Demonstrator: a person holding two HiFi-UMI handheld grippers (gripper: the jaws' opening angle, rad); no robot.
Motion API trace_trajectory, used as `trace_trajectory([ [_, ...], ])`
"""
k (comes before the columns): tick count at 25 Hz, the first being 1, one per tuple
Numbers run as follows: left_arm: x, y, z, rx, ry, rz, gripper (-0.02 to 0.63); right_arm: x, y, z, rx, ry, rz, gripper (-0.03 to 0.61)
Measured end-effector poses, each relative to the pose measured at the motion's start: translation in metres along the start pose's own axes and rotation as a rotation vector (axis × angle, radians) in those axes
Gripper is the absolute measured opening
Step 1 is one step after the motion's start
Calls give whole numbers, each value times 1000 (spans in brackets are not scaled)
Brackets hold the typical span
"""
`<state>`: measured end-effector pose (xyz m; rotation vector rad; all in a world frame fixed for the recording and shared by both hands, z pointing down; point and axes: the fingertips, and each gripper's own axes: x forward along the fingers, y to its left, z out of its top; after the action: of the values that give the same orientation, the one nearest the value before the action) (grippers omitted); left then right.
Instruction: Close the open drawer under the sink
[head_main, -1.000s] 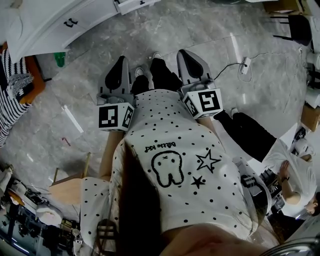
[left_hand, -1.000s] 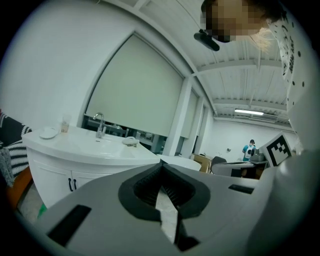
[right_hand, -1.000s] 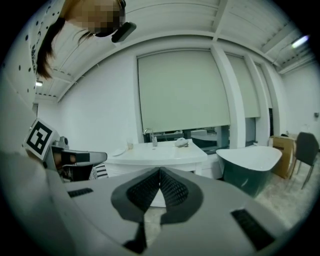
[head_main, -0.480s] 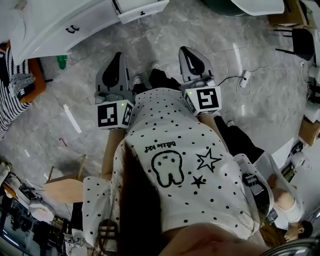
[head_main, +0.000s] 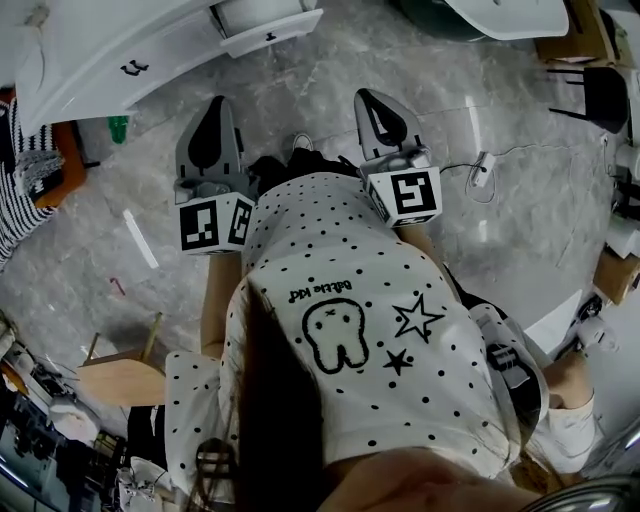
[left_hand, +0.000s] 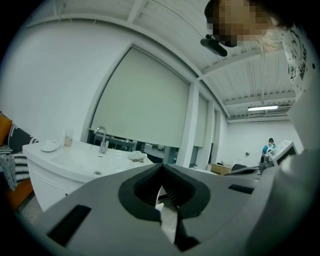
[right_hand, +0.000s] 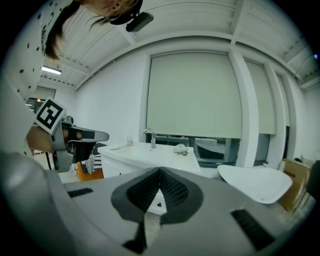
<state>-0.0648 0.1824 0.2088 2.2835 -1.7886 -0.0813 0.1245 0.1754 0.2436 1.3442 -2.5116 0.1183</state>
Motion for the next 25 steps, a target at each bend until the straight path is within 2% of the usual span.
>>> trace_trajectory([
  [5, 9, -9, 2, -6, -13, 20, 6, -6, -18, -4, 14, -3, -2, 12],
  [14, 17, -8, 1, -9, 7, 17, 6, -2, -24, -5, 18, 9, -8, 12],
  [25, 72, 21, 11, -26, 16, -11, 6, 48, -43, 9, 35, 19, -45, 12],
])
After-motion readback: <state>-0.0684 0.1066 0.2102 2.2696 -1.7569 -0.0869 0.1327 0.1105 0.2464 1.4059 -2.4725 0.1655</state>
